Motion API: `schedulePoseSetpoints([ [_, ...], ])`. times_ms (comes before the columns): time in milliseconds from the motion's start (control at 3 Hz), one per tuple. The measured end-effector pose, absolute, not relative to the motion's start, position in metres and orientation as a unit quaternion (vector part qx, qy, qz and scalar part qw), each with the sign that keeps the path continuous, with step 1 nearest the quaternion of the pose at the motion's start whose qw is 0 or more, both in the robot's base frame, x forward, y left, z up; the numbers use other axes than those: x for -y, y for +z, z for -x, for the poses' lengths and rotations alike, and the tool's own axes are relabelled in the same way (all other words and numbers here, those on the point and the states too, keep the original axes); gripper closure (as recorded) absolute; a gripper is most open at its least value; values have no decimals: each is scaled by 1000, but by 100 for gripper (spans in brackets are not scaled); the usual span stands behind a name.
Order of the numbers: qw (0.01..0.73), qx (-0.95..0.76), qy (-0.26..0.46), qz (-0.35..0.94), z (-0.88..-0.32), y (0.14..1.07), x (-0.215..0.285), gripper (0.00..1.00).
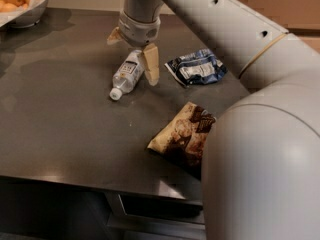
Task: Pick blue plastic bottle
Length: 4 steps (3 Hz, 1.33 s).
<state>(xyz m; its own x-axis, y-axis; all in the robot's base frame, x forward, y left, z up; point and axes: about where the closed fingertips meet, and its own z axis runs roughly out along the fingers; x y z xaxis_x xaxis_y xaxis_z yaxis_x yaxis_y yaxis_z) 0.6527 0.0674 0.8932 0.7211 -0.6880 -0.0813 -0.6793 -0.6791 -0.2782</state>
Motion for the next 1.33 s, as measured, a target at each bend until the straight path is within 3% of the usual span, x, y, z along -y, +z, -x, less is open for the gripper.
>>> schedulePoseSetpoints([
  [1333, 58, -219, -71, 971, -656, 847, -100, 0],
])
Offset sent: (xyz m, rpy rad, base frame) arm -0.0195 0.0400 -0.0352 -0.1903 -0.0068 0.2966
